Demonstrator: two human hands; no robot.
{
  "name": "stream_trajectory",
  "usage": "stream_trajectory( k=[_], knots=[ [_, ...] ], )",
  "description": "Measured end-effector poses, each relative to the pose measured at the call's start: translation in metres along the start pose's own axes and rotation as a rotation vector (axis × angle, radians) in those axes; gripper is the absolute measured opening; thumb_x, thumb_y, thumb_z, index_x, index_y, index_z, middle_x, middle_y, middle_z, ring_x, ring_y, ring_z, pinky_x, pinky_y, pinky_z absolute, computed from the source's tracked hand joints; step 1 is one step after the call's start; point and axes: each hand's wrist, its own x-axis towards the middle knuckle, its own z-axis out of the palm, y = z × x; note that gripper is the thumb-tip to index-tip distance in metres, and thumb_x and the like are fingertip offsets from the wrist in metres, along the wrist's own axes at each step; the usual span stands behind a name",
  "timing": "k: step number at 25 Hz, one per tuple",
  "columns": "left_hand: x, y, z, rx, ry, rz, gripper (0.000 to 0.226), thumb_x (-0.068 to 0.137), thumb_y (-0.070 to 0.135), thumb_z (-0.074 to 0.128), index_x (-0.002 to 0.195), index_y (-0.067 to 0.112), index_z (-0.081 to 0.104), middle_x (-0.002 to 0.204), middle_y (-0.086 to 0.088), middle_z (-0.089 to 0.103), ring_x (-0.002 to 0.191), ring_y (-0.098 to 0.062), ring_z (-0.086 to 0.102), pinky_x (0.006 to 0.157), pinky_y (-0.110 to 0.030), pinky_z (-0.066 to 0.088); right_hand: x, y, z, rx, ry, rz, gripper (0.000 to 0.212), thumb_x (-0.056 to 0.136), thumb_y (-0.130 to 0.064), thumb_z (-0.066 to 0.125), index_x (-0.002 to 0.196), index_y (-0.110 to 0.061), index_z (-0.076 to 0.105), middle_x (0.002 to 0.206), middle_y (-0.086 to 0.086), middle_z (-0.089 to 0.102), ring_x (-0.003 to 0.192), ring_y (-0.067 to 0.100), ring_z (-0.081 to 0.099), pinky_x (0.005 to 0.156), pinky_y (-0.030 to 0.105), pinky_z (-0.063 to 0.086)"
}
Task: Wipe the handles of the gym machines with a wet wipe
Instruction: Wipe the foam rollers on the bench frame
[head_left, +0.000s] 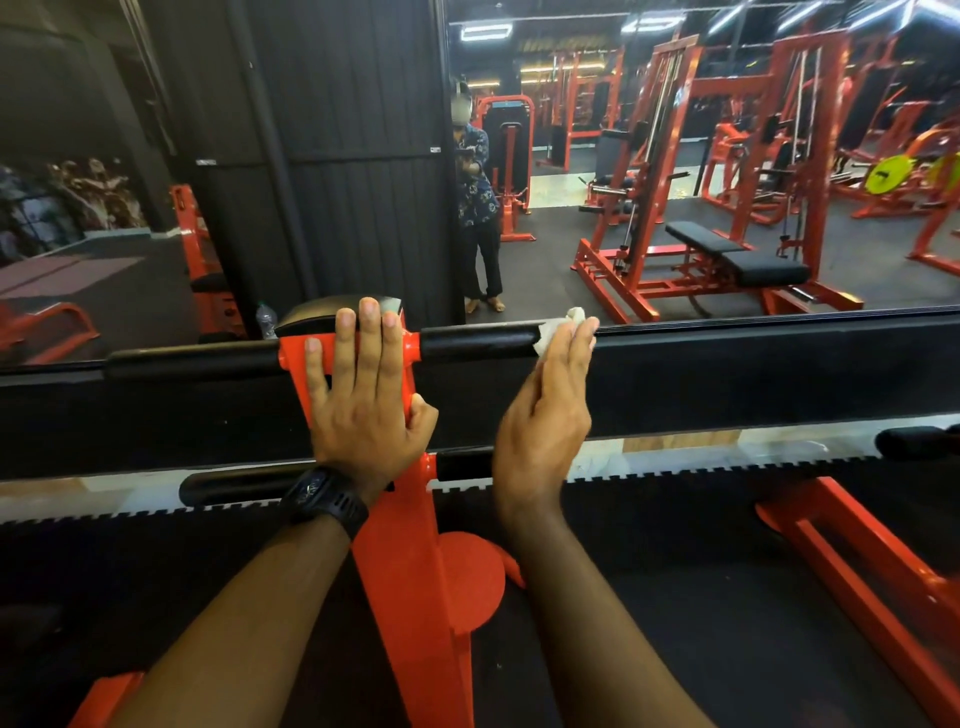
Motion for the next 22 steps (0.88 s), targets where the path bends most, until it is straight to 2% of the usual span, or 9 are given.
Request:
stream_trajectory(
  k=[2,5,9,11,14,15,18,19,22],
  knots=[
    [0.0,0.0,0.0,0.002,0.0,0.004,0.1,0.076,0.031,0.056,0.16,0.009,0.005,0.167,-0.007,-0.003,0.155,-0.025,-0.002,0.123,-0.054,0.005,0.0,-0.01,0.007,0.024,0.021,0.072,0.054,0.104,-0.002,0.043,0.155,-0.011,0.029,0.165,0.003,0.014,0.152,0.014,0.008,0.114,0.005,0.011],
    [0.0,-0.001,-0.001,0.019,0.007,0.011,0.101,0.076,0.031,0.056,0.159,0.008,0.005,0.167,-0.007,-0.002,0.155,-0.025,-0.003,0.124,-0.054,0.004,0.01,-0.012,0.007,-0.048,0.038,0.102,0.057,0.103,0.003,0.042,0.155,-0.013,0.029,0.165,0.003,0.013,0.151,0.016,0.014,0.109,0.001,0.01],
    [-0.001,-0.002,0.0,0.014,0.001,0.01,0.103,0.076,0.03,0.059,0.16,0.008,0.004,0.167,-0.006,-0.008,0.155,-0.025,-0.003,0.123,-0.055,0.005,0.013,-0.002,-0.01,-0.175,-0.05,0.062,0.062,0.098,0.012,0.044,0.152,-0.018,0.037,0.163,0.001,0.025,0.149,0.014,0.024,0.114,0.016,0.017],
    [-0.001,-0.002,0.0,0.022,-0.008,0.009,0.103,0.076,0.03,0.059,0.16,0.009,0.003,0.168,-0.005,-0.01,0.155,-0.025,-0.004,0.123,-0.055,0.005,0.024,0.006,-0.017,-0.176,-0.006,0.099,0.06,0.097,0.011,0.045,0.149,-0.019,0.042,0.158,0.001,0.037,0.145,0.013,0.033,0.117,0.02,0.023],
    [-0.002,-0.001,0.001,0.02,-0.01,0.005,0.104,0.076,0.03,0.06,0.16,0.008,0.003,0.168,-0.005,-0.01,0.155,-0.025,-0.004,0.123,-0.055,0.005,0.025,0.007,-0.02,-0.171,0.008,0.125,0.055,0.099,0.007,0.047,0.148,-0.017,0.043,0.154,0.0,0.042,0.142,0.012,0.038,0.11,0.004,0.022],
    [-0.002,-0.001,0.001,0.025,-0.01,0.005,0.104,0.076,0.03,0.06,0.16,0.008,0.003,0.168,-0.005,-0.01,0.155,-0.026,-0.004,0.123,-0.055,0.005,0.016,0.004,-0.019,-0.19,0.001,0.064,0.056,0.098,0.008,0.048,0.148,-0.015,0.043,0.155,0.001,0.041,0.143,0.014,0.037,0.109,0.004,0.019],
    [-0.001,-0.001,0.002,0.034,-0.009,0.0,0.103,0.077,0.031,0.059,0.16,0.009,0.002,0.167,-0.006,-0.009,0.155,-0.026,-0.004,0.123,-0.055,0.005,-0.005,0.005,-0.012,-0.281,-0.087,-0.276,0.062,0.089,0.016,0.054,0.146,-0.007,0.047,0.155,0.009,0.04,0.145,0.023,0.034,0.113,0.028,0.028],
    [-0.001,-0.001,0.001,0.028,-0.009,0.003,0.102,0.077,0.031,0.058,0.16,0.009,0.002,0.167,-0.007,-0.007,0.155,-0.025,-0.004,0.123,-0.055,0.005,-0.003,0.008,-0.01,-0.342,-0.136,-0.393,0.062,0.086,0.015,0.054,0.144,-0.005,0.049,0.153,0.011,0.043,0.144,0.025,0.036,0.111,0.031,0.029],
    [-0.001,0.0,0.001,0.015,-0.007,0.006,0.1,0.078,0.032,0.056,0.16,0.008,0.004,0.167,-0.007,-0.003,0.155,-0.026,-0.001,0.123,-0.056,0.008,0.015,0.006,-0.01,-0.527,-0.209,-0.649,0.054,0.081,0.007,0.053,0.135,0.001,0.058,0.142,0.016,0.055,0.138,0.03,0.046,0.108,0.032,0.032]
  ],
)
